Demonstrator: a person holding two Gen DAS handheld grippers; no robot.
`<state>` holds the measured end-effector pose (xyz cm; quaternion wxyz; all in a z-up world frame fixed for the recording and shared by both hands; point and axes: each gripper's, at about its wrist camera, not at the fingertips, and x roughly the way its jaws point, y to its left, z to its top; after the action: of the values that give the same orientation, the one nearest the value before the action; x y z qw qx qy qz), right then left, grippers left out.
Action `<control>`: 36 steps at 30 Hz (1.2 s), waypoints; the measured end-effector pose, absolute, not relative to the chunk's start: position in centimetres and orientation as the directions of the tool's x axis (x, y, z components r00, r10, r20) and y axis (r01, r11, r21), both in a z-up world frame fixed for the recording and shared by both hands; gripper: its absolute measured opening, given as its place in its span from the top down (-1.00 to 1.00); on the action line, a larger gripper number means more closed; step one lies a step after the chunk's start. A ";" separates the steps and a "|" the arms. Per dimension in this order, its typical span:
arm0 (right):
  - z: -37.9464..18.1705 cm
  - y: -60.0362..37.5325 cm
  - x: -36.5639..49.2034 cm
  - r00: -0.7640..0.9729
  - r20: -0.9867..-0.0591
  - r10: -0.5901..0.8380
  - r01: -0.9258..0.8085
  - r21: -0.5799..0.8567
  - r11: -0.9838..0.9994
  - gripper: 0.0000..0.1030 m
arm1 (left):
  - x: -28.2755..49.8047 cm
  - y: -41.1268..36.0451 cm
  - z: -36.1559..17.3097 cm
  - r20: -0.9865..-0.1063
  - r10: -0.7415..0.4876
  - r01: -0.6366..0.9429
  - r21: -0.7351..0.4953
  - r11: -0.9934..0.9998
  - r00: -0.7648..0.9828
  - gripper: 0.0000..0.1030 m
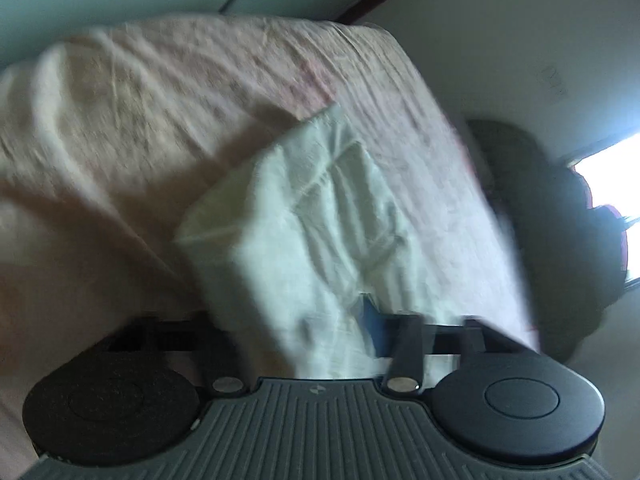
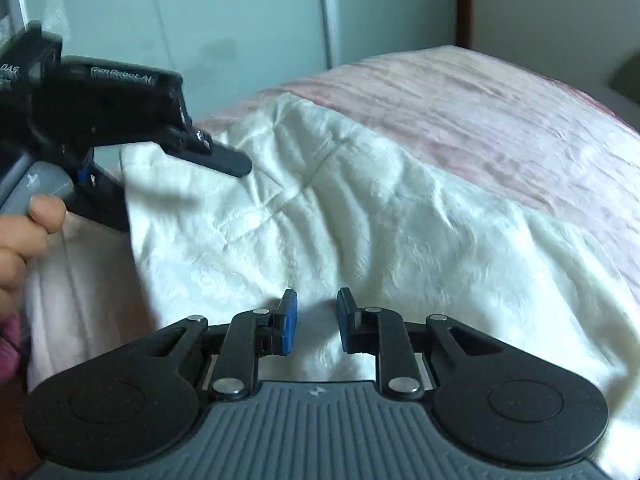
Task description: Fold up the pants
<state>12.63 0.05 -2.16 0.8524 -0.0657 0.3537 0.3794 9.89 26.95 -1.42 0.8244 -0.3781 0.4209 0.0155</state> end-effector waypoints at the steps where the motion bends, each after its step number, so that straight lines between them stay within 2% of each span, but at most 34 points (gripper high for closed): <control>1: -1.9 0.2 12.8 0.454 -0.657 0.602 -0.694 0.163 0.701 0.59 | 10.0 26.6 -1.2 -0.726 -0.246 -0.341 -0.558 0.756 0.643 0.68; 6: -0.3 -0.7 13.4 0.471 -0.548 0.691 -0.675 0.280 0.683 0.58 | 8.4 24.1 1.4 -0.710 -0.134 -0.288 -0.442 0.850 0.691 0.80; 10: -0.3 -1.6 14.9 0.506 -0.513 0.693 -0.623 0.338 0.705 0.53 | 6.5 19.3 5.5 -0.656 -0.043 -0.200 -0.291 0.936 0.753 0.82; 12: -0.3 -3.0 14.5 0.516 -0.476 0.712 -0.604 0.387 0.697 0.47 | 5.8 16.5 7.3 -0.621 -0.035 -0.146 -0.238 0.960 0.783 0.82; 14: -0.1 -4.4 14.4 0.530 -0.438 0.726 -0.577 0.440 0.688 0.20 | 5.2 13.9 8.8 -0.586 -0.070 -0.080 -0.226 0.971 0.807 0.82; 16: 0.0 -6.5 14.6 0.530 -0.386 0.755 -0.555 0.515 0.653 0.06 | 5.1 11.2 9.8 -0.574 -0.135 -0.005 -0.235 0.972 0.808 0.82; 19: 0.2 -10.4 14.4 0.552 -0.310 0.774 -0.513 0.606 0.608 0.06 | 4.9 7.0 10.9 -0.549 -0.169 0.065 -0.204 0.977 0.818 0.83; 25: 0.1 -20.0 11.5 0.671 -0.217 0.709 -0.453 0.637 0.624 0.03 | 5.0 -1.6 11.5 -0.541 -0.326 0.250 -0.211 0.945 0.775 0.82; 30: -0.9 -27.7 8.7 0.767 -0.214 0.606 -0.361 0.637 0.681 0.03 | 3.8 -9.0 10.3 -0.538 -0.417 0.395 -0.163 0.904 0.732 0.84; 36: -3.4 -33.5 5.5 0.825 -0.279 0.491 -0.243 0.610 0.755 0.03 | 2.9 -14.9 7.6 -0.588 -0.474 0.501 -0.131 0.855 0.655 0.83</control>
<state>5.52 -33.50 -3.35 0.9113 0.2866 0.2164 0.2015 2.91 -14.90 7.55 0.9095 0.0212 0.3171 -0.2680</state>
